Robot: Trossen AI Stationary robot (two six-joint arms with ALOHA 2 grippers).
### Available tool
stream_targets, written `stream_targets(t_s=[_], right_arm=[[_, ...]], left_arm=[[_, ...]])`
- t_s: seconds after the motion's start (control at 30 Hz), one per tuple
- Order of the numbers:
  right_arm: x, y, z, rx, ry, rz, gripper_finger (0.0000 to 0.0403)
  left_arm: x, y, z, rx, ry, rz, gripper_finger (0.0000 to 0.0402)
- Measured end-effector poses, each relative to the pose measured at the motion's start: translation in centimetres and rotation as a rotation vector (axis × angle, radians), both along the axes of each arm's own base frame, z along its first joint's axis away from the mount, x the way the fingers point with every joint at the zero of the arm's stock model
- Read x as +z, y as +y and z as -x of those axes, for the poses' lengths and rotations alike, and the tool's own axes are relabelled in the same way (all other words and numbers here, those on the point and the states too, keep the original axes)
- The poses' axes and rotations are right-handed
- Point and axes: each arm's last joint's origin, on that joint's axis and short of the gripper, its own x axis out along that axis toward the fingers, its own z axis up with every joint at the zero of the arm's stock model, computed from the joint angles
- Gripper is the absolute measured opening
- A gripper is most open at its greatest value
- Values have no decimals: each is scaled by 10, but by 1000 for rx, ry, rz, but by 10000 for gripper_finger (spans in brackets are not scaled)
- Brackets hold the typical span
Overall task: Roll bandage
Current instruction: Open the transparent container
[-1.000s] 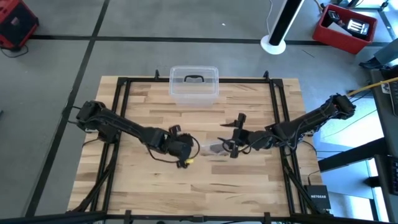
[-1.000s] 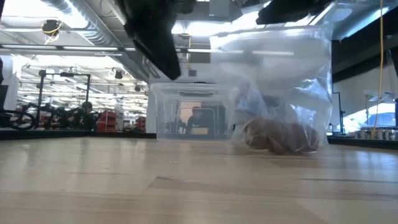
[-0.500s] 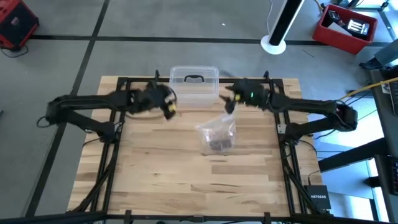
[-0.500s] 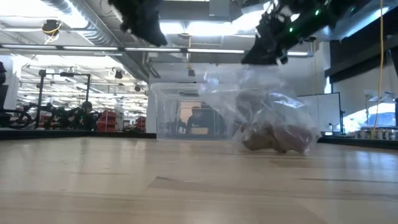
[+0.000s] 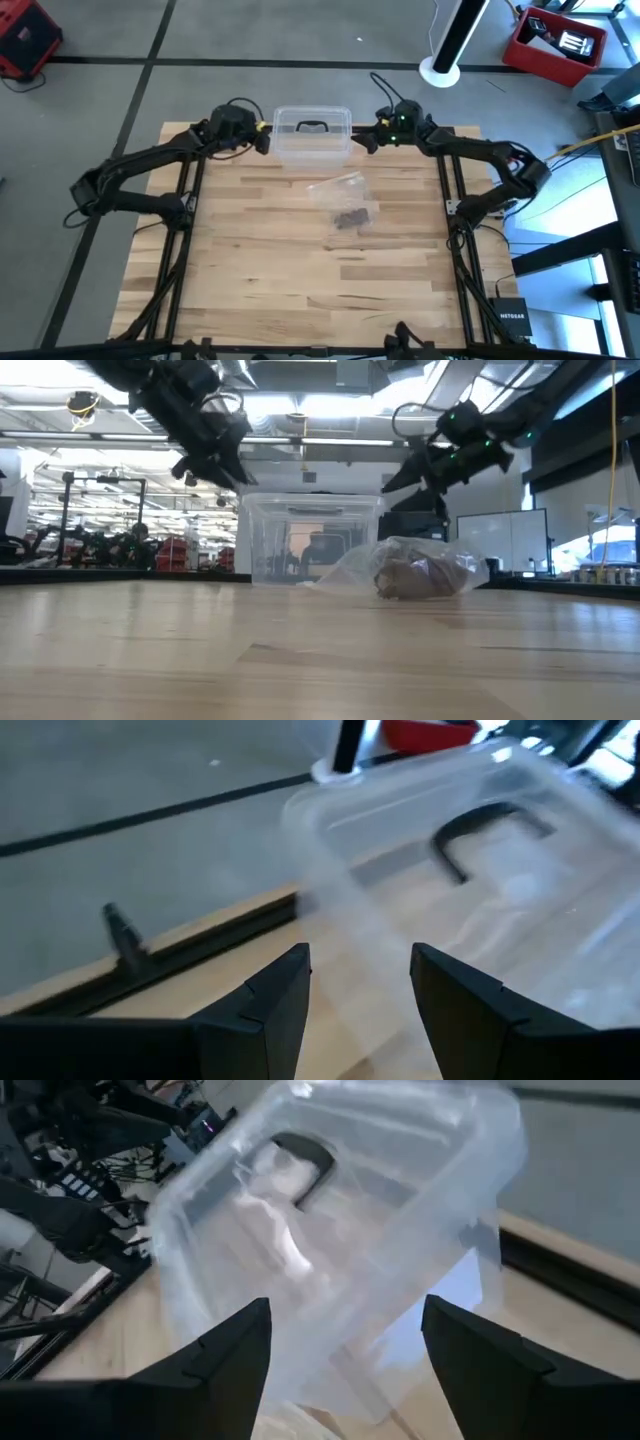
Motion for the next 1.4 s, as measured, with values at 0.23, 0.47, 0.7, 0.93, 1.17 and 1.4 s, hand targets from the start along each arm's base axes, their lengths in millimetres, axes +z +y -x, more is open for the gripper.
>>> stream_targets(t_s=[0.23, 0.47, 0.7, 0.93, 1.17, 1.4], right_arm=[[-14, -6, -7, 19, -10, -36, 260], [-12, -7, -8, 6, -26, -11, 260], [-12, -8, -8, -12, -26, -1, 260], [-11, -8, -8, -29, -21, 8, 260], [-11, -8, -8, -26, -21, 7, 260], [-11, -6, -10, -13, -24, 8, 259]], left_arm=[[-21, 5, 5, 34, -84, 21, 166], [-47, 12, -1, 68, -142, 46, 166], [-45, 15, -10, -14, -249, 62, 166], [-44, 15, -10, -16, -261, 64, 166], [-42, 15, -10, -13, -281, 65, 166], [-42, 14, -10, -24, -282, 72, 166]])
